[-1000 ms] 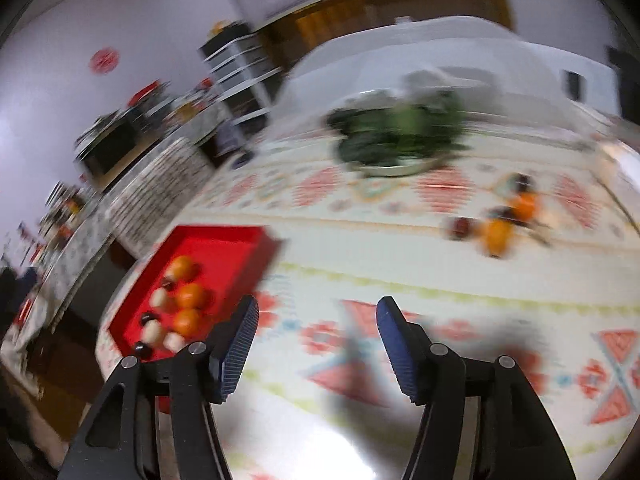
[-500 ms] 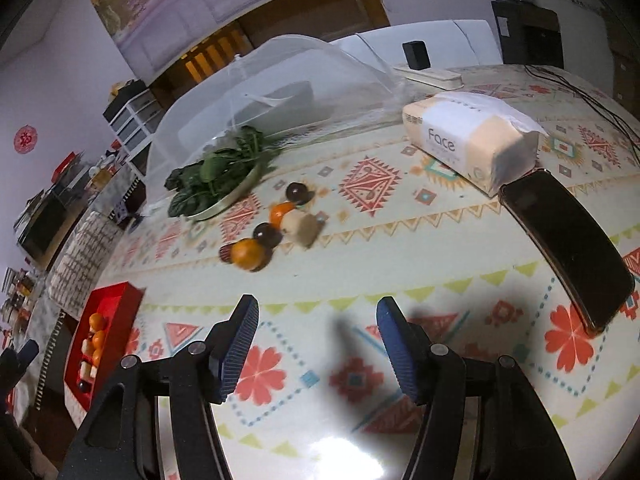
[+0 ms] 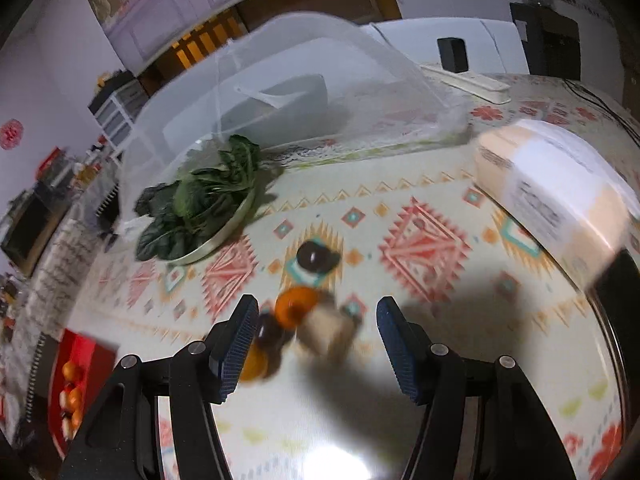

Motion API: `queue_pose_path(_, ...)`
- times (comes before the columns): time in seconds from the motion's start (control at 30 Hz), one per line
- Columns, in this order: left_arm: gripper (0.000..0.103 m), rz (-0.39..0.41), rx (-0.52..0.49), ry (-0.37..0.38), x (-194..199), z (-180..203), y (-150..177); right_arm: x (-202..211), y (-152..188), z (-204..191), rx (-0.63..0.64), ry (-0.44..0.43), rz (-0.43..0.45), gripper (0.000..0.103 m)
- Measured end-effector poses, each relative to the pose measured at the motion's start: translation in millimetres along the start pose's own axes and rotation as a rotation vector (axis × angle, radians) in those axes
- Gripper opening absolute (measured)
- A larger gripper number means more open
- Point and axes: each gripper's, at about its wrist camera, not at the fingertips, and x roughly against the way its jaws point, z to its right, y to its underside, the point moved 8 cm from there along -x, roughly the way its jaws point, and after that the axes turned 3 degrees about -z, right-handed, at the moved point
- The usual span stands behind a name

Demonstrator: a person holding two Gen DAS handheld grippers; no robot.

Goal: Organize fruits
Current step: 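Grasp a round rice cake with the right tool while the left tool grasps an orange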

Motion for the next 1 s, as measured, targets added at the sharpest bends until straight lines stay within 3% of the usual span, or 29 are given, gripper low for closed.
queue_pose_path(0.1, 0.089, -0.011, 0.003, -0.008, -4.3, -6.3, 2.5, -25.8, -4.9, -5.9, -0.003, -0.006, -0.052, 0.065)
queue_pose_path(0.17, 0.089, -0.019, 0.012, -0.012, -7.1, -11.5, 4.2, -35.8, -2.0, -13.6, 0.027, -0.006, -0.081, 0.053)
queue_pose_path(0.27, 0.089, -0.026, 0.034, -0.011, -10.8, -19.2, 5.6, -35.0, 10.2, -23.2, 0.069, -0.025, -0.117, 0.049)
queue_pose_path(0.5, 0.089, -0.043, 0.041, 0.000, -19.6, -21.4, 10.6, 3.9, 54.9, -44.7, 0.113, -0.259, -0.206, 0.049)
queue_pose_path(0.63, 0.089, -0.062, 0.036, 0.008, -28.1, -16.0, 14.0, 26.0, 70.9, -38.6, 0.126, -0.243, -0.163, 0.049)
queue_pose_path(0.9, 0.089, -0.088, 0.007, 0.001, -45.4, -5.4, 15.7, 32.1, 100.8, -38.8, 0.211, -0.191, -0.149, 0.050)
queue_pose_path(1.0, 0.089, -0.099, -0.014, 0.001, -53.8, 2.0, 16.0, 28.9, 106.2, -44.9, 0.277, -0.134, -0.129, 0.050)
